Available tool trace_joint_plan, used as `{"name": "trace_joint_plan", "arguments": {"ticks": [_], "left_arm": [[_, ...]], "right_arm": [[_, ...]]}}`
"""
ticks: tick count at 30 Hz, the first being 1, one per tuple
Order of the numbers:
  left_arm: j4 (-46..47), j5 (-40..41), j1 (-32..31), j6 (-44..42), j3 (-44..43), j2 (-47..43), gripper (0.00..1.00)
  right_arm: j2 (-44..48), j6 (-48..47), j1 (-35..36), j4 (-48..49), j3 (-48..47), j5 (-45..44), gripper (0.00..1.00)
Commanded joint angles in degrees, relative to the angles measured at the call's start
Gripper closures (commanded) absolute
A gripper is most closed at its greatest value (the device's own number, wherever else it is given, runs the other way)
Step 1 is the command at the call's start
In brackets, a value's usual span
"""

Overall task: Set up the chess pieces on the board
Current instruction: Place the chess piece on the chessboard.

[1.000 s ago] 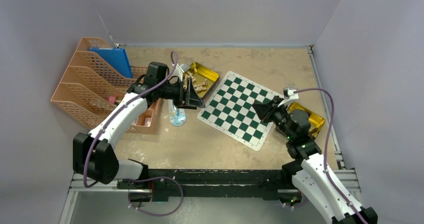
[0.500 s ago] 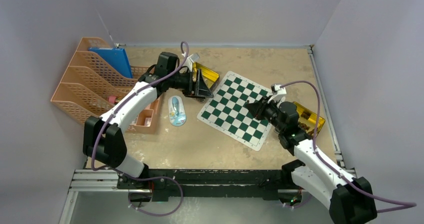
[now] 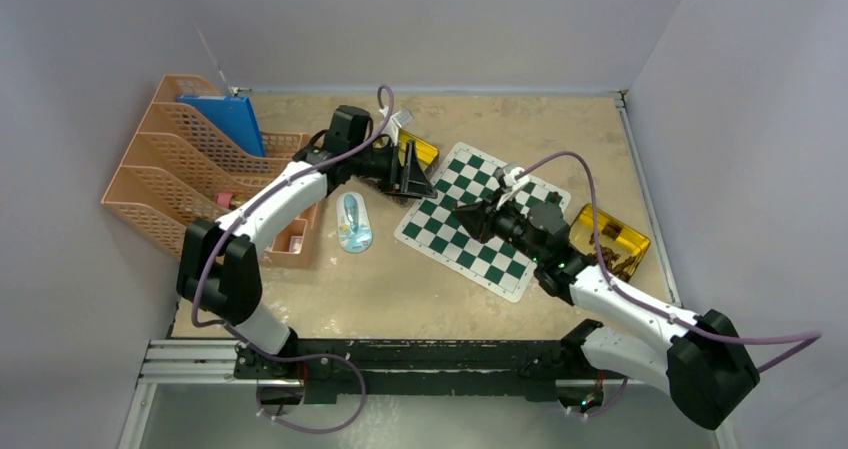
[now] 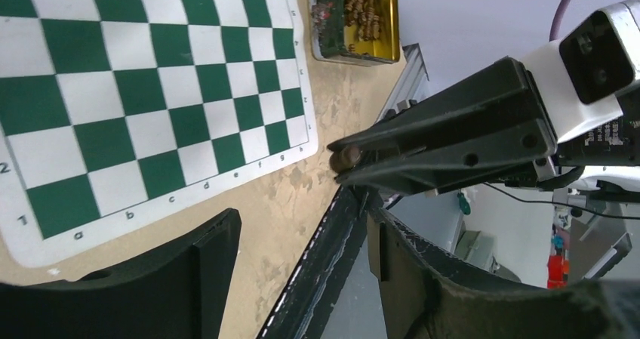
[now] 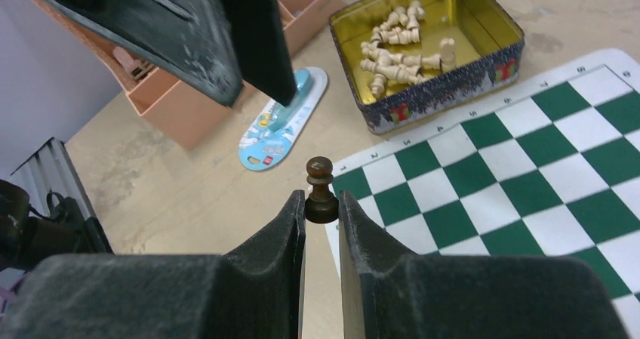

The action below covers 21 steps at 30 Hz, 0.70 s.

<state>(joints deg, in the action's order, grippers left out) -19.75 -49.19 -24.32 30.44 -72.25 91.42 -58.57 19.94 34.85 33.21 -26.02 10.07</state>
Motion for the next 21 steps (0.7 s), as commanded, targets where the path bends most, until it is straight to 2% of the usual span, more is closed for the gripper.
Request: {"name": "trace_joint_plan", "arguments": {"ticks": [1,6,10,21], "left_arm": [[0.9,0.1,-2.4,-0.4,-4.1,1.3,0.39],[-0.4,0.3,-4.0,-0.3,-4.3,2.2,0.48],[3.9,-6.6,-4.5,2.7,-3.8,3.1,0.47],[1.5,-4.6,-5.0,1.8,-4.8,3.3,0.53]], "right_arm": [[-0.7,-3.3,1.7,5.4,-4.2,-2.5,0.83],[-0.8,-3.3,3.2,5.2,-4.7,-2.5,0.82],[-0.5,-3.0,3.7,2.8,-5.3,-2.3,0.82],[0.6,-1.2,4.7,2.7,-4.5,-2.2,0.81]]}}
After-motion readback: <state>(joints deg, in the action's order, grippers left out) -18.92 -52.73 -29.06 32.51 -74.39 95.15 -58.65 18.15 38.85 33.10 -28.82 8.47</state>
